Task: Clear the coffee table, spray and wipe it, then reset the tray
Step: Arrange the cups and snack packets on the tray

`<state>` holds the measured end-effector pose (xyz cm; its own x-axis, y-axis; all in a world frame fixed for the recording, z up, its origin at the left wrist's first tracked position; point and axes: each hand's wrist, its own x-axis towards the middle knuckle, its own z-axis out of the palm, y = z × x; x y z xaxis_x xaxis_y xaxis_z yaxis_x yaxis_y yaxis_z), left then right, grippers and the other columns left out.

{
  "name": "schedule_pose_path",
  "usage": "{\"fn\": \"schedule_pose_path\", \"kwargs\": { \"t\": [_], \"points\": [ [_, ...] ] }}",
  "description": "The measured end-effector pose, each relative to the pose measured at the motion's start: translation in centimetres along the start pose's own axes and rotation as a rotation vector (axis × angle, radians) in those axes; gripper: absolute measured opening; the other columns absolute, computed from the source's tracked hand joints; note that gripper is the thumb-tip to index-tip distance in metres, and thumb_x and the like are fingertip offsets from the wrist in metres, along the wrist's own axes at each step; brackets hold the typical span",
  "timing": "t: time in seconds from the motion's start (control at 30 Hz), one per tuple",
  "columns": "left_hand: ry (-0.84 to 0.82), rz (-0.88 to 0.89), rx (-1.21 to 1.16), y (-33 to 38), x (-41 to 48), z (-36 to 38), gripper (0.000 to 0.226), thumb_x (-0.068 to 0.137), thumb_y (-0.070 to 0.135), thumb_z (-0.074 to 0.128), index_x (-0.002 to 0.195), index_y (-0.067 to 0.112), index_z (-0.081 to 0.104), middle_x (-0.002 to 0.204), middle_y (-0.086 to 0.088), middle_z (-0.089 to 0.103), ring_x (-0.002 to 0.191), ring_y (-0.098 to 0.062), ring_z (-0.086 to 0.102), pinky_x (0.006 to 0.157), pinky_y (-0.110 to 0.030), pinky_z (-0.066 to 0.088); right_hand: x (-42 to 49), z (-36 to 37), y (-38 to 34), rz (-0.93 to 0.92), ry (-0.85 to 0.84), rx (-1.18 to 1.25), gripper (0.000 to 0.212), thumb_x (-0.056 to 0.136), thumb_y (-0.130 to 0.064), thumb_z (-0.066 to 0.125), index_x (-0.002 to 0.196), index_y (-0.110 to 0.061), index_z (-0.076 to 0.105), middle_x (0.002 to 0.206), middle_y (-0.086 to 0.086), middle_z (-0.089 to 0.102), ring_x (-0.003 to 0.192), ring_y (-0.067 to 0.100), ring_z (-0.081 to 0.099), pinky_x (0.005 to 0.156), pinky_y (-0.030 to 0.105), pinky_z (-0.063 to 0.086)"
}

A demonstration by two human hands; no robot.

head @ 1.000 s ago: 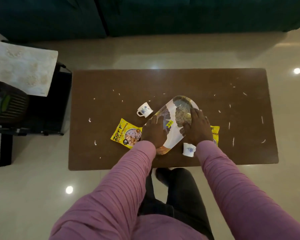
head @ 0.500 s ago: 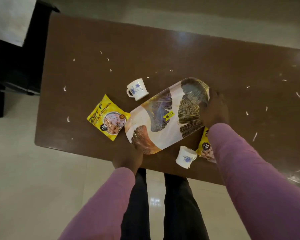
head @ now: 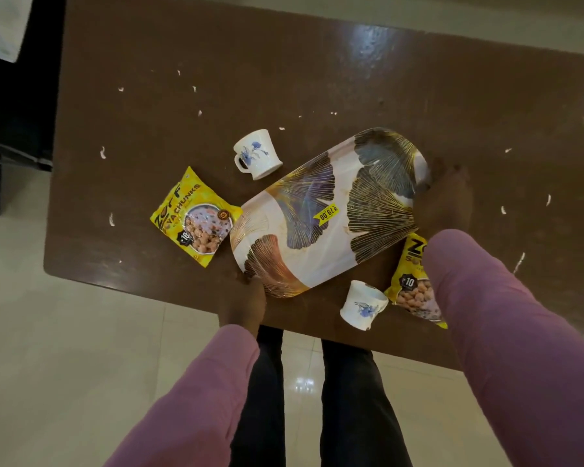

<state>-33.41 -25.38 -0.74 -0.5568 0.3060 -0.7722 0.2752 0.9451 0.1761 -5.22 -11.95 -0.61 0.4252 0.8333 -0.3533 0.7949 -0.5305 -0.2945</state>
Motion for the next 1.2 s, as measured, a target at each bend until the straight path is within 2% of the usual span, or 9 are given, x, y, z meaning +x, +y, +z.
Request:
{"fn": "schedule_pose_path", "kwargs": {
  "t": [0.17, 0.33, 0.53, 0.7, 0.83, 0.93, 1.0, 1.1, 1.2],
  "points": [
    [-0.076, -0.062, -0.062, -2.4, 5.5, 1.8, 0.054, 0.064, 0.033, 0.056, 0.115, 0.015, 0.057, 0.113, -0.017, 0.066, 0.102, -0.038, 0.065, 0.087, -0.053, 0.054, 0.6, 0.5, 0.2, 0.068, -0.010, -0.007, 0.030, 0.091, -0.021, 0.050, 0.118, -0.012, 0.060, 0.112, 0.017, 0.063, 0.100, 0.039, 0.061, 0.081, 0.041, 0.048],
    [0.007, 0.101, -0.081, 3.9, 3.7, -0.8, 0.012, 0.077, 0.023, 0.064, 0.089, 0.026, 0.061, 0.088, -0.002, 0.067, 0.086, -0.032, 0.066, 0.078, -0.052, 0.057, -0.9, -0.2, 2.6, 0.168, -0.012, -0.058, 0.029, 0.088, -0.029, 0.052, 0.112, -0.016, 0.061, 0.108, 0.015, 0.065, 0.101, 0.039, 0.060, 0.086, 0.045, 0.047],
    [0.032, 0.289, 0.033, 9.0, 3.8, -3.2, 0.026, 0.086, 0.015, 0.063, 0.112, 0.017, 0.064, 0.107, -0.009, 0.068, 0.093, -0.031, 0.065, 0.085, -0.045, 0.056, -3.6, -0.3, 4.0, 0.301, -0.011, -0.084, 0.032, 0.090, -0.038, 0.049, 0.109, -0.016, 0.064, 0.107, 0.016, 0.067, 0.106, 0.040, 0.059, 0.097, 0.048, 0.041],
    [0.051, 0.419, 0.189, 9.7, 4.0, -4.0, 0.033, 0.090, 0.015, 0.062, 0.122, 0.009, 0.061, 0.119, -0.012, 0.065, 0.108, -0.030, 0.059, 0.083, -0.029, 0.040, -4.8, 0.5, 4.6, 0.343, 0.012, -0.128, 0.036, 0.086, -0.039, 0.049, 0.100, -0.010, 0.066, 0.100, 0.019, 0.068, 0.101, 0.043, 0.059, 0.094, 0.049, 0.043],
    [0.083, 0.498, 0.310, 9.7, 4.0, -4.5, 0.030, 0.093, 0.022, 0.057, 0.118, 0.008, 0.065, 0.118, -0.013, 0.066, 0.106, -0.032, 0.061, 0.080, -0.031, 0.040, -5.2, 0.8, 3.8, 0.373, 0.076, -0.164, 0.049, 0.092, -0.043, 0.035, 0.099, -0.008, 0.067, 0.103, 0.023, 0.066, 0.103, 0.044, 0.056, 0.095, 0.049, 0.039],
    [0.269, 0.514, 0.387, 10.5, 3.6, -5.2, 0.035, 0.097, 0.031, 0.045, 0.101, 0.007, 0.071, 0.102, -0.017, 0.070, 0.093, -0.036, 0.064, 0.071, -0.034, 0.042, -6.0, 0.6, 3.1, 0.313, 0.101, -0.227, 0.050, 0.085, -0.042, 0.039, 0.110, -0.005, 0.061, 0.113, 0.022, 0.059, 0.108, 0.044, 0.051, 0.097, 0.050, 0.035],
    [0.342, 0.547, 0.363, 11.3, 3.6, -5.9, 0.037, 0.097, 0.030, 0.043, 0.093, 0.006, 0.070, 0.095, -0.019, 0.070, 0.088, -0.038, 0.063, 0.066, -0.035, 0.040, -6.9, 0.7, 2.8, 0.270, 0.095, -0.236, 0.046, 0.080, -0.035, 0.052, 0.118, -0.008, 0.055, 0.119, 0.020, 0.054, 0.113, 0.042, 0.046, 0.100, 0.050, 0.030],
    [0.312, 0.639, 0.275, 12.9, 4.3, -6.4, 0.028, 0.095, 0.024, 0.047, 0.098, 0.008, 0.070, 0.098, -0.015, 0.070, 0.090, -0.032, 0.061, 0.066, -0.032, 0.034, -8.1, 1.0, 2.2, 0.254, 0.153, -0.229, 0.043, 0.086, -0.034, 0.045, 0.121, -0.012, 0.055, 0.122, 0.017, 0.053, 0.117, 0.038, 0.044, 0.104, 0.050, 0.025],
    [0.193, 0.642, 0.161, 14.6, 5.4, -6.7, 0.031, 0.094, 0.027, 0.053, 0.118, 0.014, 0.066, 0.112, -0.008, 0.068, 0.103, -0.026, 0.062, 0.084, -0.033, 0.047, -9.4, 1.2, 1.8, 0.255, 0.147, -0.185, 0.038, 0.086, -0.027, 0.053, 0.122, -0.013, 0.057, 0.121, 0.017, 0.055, 0.116, 0.038, 0.045, 0.103, 0.048, 0.027]
  ]
}}
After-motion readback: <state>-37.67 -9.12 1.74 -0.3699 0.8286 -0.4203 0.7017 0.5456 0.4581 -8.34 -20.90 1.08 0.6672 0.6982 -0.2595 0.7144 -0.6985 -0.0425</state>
